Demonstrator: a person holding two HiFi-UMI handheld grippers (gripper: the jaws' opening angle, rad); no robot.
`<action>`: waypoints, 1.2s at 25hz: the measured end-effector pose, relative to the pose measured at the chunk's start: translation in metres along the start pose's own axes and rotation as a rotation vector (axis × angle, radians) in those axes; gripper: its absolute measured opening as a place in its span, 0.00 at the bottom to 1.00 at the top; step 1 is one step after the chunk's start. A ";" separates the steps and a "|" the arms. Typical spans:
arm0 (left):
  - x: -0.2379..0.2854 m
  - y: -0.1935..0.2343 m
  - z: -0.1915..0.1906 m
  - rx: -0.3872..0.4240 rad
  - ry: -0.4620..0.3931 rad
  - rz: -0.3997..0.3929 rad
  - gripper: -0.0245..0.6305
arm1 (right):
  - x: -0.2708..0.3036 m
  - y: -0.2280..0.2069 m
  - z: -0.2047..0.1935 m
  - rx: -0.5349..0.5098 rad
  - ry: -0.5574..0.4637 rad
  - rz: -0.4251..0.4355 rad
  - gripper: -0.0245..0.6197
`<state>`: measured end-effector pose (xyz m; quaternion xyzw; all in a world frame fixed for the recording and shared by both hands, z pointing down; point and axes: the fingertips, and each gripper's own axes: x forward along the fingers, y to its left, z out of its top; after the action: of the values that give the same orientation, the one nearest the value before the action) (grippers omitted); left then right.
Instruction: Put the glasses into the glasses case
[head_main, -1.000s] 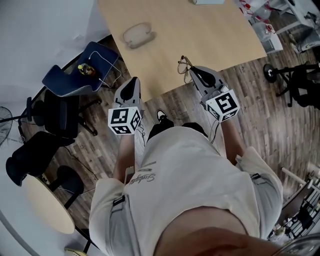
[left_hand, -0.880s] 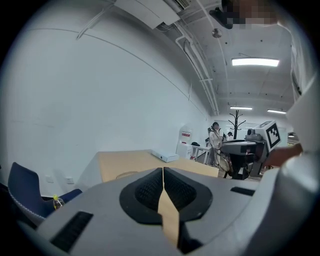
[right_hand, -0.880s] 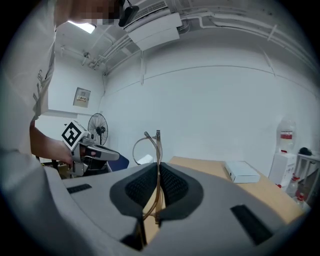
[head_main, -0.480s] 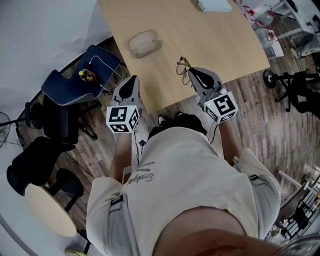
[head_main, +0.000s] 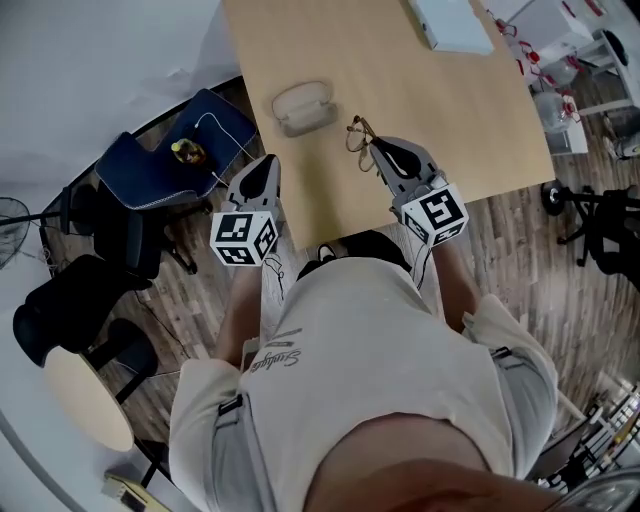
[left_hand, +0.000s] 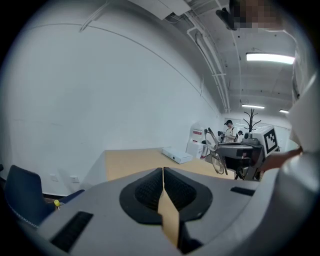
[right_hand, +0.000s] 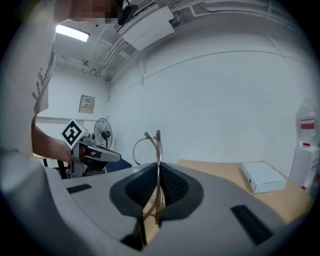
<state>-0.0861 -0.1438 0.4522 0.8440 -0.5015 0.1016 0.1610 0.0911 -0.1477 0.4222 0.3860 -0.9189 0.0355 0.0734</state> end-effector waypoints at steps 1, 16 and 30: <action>0.004 0.002 0.003 -0.001 0.001 0.012 0.06 | 0.006 -0.003 0.001 -0.009 -0.001 0.020 0.05; 0.042 0.015 0.024 -0.048 -0.016 0.235 0.06 | 0.066 -0.076 -0.007 -0.005 -0.003 0.204 0.05; 0.044 0.028 0.007 -0.076 -0.005 0.294 0.06 | 0.115 -0.074 -0.009 -0.117 0.015 0.301 0.05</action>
<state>-0.0894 -0.1945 0.4646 0.7548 -0.6237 0.1029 0.1751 0.0658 -0.2794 0.4505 0.2385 -0.9663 -0.0046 0.0963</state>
